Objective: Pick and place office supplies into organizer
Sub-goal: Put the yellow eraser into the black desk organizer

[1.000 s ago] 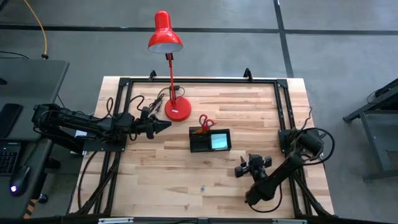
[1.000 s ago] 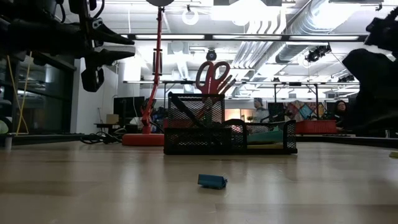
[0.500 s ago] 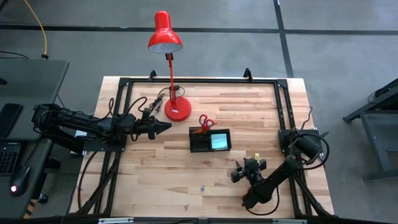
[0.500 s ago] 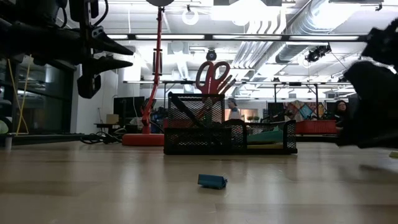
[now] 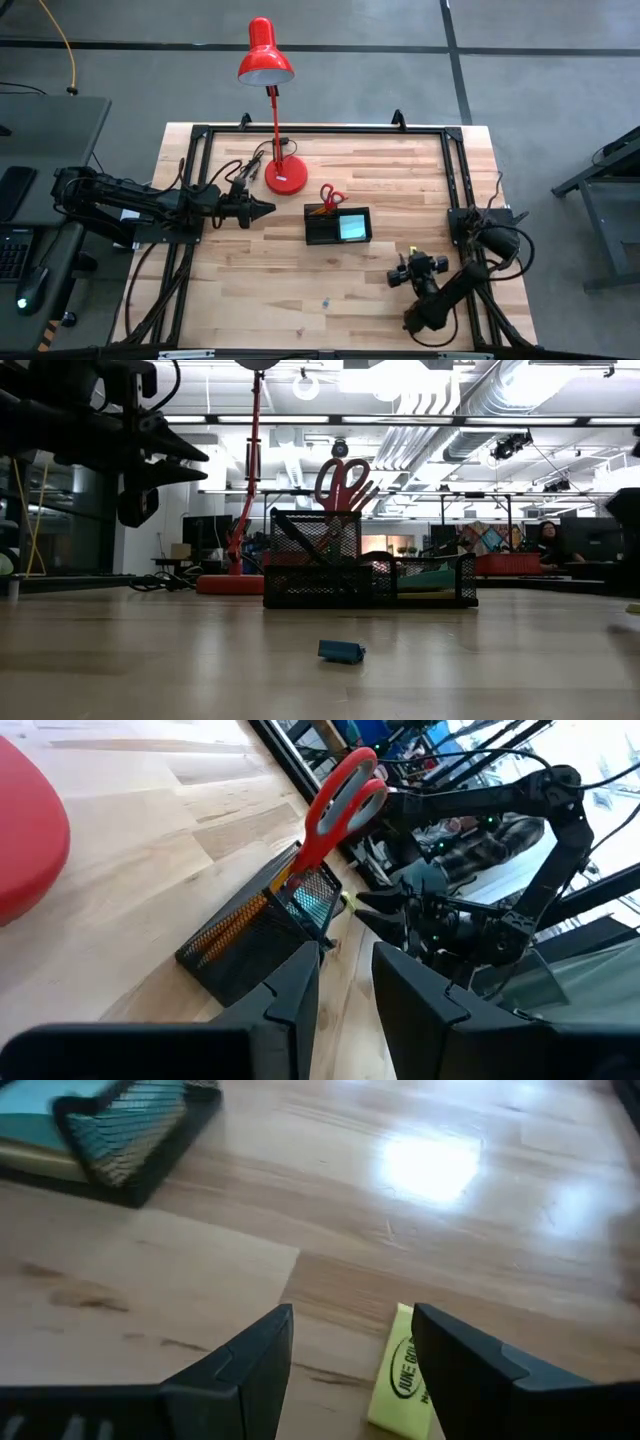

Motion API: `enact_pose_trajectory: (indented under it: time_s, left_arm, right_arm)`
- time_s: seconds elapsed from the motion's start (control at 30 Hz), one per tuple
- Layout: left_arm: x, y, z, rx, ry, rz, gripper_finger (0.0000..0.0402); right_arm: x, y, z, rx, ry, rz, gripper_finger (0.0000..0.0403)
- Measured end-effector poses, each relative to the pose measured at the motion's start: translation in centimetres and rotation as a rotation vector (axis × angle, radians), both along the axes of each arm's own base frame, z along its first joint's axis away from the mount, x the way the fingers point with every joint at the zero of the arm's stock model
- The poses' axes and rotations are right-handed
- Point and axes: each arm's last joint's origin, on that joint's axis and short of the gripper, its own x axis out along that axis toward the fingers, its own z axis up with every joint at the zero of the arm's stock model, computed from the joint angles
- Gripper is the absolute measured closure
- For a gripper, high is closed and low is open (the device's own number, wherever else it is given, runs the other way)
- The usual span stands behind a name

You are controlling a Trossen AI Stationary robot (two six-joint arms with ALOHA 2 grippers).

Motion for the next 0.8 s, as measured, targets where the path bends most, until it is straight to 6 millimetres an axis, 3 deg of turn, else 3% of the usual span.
enact_pose_trajectory:
  time_s: [0.43,0.6,0.8]
  left_arm:
    - [0.0,0.1,-0.1,0.036,0.02,0.029,0.0314]
    - [-0.2,0.5,0.0,0.094,0.025,0.157,0.0314]
    - [-0.2,0.7,0.1,0.116,0.019,0.255,0.0314]
  right_arm:
    - [-2.0,-2.0,-2.4,-0.04,0.011,0.017,0.0209]
    - [-1.8,-1.8,-3.7,-0.048,-0.001,0.028,0.0209]
    - [-1.5,-1.0,-3.7,-0.046,0.029,0.011,0.0209]
